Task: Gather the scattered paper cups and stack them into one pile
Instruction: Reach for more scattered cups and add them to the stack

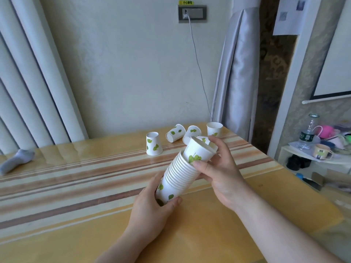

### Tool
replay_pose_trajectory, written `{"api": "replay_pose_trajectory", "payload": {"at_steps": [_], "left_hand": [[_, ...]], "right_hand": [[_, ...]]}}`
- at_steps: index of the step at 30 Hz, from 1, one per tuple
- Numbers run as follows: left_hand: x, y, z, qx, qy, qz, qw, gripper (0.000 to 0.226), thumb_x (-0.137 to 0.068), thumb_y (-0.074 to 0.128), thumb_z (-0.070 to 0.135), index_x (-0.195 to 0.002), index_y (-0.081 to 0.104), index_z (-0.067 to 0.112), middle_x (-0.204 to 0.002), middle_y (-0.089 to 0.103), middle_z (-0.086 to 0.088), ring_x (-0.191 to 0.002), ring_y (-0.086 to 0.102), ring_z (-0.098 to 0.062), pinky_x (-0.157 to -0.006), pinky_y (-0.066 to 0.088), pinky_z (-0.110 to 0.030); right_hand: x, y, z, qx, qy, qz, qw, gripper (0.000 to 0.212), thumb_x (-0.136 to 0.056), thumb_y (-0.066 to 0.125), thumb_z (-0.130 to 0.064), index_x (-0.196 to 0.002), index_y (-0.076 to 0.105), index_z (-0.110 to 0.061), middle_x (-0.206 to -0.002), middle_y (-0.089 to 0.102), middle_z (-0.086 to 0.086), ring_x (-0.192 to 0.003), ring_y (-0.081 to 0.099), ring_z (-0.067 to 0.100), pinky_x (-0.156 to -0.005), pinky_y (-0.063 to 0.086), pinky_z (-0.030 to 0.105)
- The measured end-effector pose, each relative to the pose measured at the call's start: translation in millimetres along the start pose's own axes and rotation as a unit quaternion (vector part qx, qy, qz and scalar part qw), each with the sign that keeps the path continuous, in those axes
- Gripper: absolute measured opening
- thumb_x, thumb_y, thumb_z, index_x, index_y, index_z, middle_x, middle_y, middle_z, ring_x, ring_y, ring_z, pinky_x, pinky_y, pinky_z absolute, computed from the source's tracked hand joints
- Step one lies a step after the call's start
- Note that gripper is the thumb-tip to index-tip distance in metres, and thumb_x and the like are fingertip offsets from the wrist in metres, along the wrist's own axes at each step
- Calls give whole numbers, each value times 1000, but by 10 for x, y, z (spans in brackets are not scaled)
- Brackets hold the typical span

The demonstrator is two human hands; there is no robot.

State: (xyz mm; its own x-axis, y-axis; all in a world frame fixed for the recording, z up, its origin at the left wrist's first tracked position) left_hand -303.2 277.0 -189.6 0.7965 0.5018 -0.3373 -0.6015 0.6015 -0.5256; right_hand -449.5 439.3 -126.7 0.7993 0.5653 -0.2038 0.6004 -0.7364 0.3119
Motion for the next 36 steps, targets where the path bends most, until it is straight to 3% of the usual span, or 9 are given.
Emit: {"api": "replay_pose_trajectory", "payload": {"at_steps": [4,9,13,17,21,24,28,32,36], "left_hand": [[-215,-74,-142,79,-79,-51,992,68,-70,91,49,-124,55,71,-109,81,21,-96,78,-6,-89,64,-39],[-584,-161,-229,62,-80,-66,993,87,-66,93,50,-138,48,65,-111,81,24,-100,76,-1,-93,62,-38],[-898,-162,-358,58,-85,-33,994,77,-67,92,46,-127,50,71,-112,80,22,-102,76,-6,-89,65,-41],[-1172,-161,-483,19,-76,6,997,78,-64,88,55,-114,37,88,-106,74,33,-92,71,6,-59,57,-18],[-1328,-114,-568,4,-70,18,997,81,-65,87,54,-134,48,70,-110,72,37,-97,66,13,-78,53,-27],[-1398,-94,-665,14,-66,32,997,86,-66,89,54,-142,49,62,-112,74,34,-99,69,8,-81,57,-30],[-1402,-87,-726,16,-59,56,997,84,-64,89,55,-138,52,68,-114,74,32,-101,70,5,-81,58,-31],[-1359,-98,-685,-25,-31,67,997,79,-69,92,45,-123,48,82,-117,68,44,-106,63,14,-79,49,-21],[-1344,-98,-651,-53,-25,71,996,81,-71,95,40,-124,49,80,-111,73,35,-105,67,4,-86,54,-29]], "right_hand": [[-122,-124,1,32,-10,-46,998,89,-68,81,-13,-144,58,-53,-136,76,-3,-115,73,19,-96,56,38],[-659,-526,61,79,-9,154,985,72,-66,68,-11,-129,68,-44,-132,73,4,-101,71,17,-82,51,36],[-1215,-768,290,242,20,213,946,78,-64,75,-31,-138,57,-47,-138,58,-2,-118,64,22,-77,52,35],[-1669,-949,626,445,73,193,871,93,-77,85,-37,-158,39,-43,-149,47,2,-138,46,39,-92,43,36],[-1754,-980,839,529,30,169,831,79,-80,78,-27,-150,42,-37,-145,60,0,-133,54,36,-98,55,46],[-1703,-966,811,444,-24,189,876,73,-77,84,-27,-135,45,-48,-134,55,-6,-120,59,25,-79,51,33],[-1602,-876,573,199,-62,176,962,62,-70,86,-45,-126,61,-47,-133,70,-9,-113,68,14,-91,56,33],[-1531,-521,332,-36,-56,91,994,33,-68,82,-42,-101,79,-43,-100,80,-10,-70,65,5,-56,49,19],[-1423,-220,335,-12,-75,43,996,63,-62,86,-37,-119,61,-28,-104,76,-3,-68,65,3,-55,49,16]]}}
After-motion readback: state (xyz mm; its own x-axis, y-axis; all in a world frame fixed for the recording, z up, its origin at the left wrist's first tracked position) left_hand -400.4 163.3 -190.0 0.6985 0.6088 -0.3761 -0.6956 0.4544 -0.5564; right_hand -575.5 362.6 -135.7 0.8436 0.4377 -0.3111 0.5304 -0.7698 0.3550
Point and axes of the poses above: each hand's wrist, its own x-axis away from the middle knuckle, its own y-axis out of the palm, z = x × y, the point moved 6 cm from there along -x, towards the middle knuckle
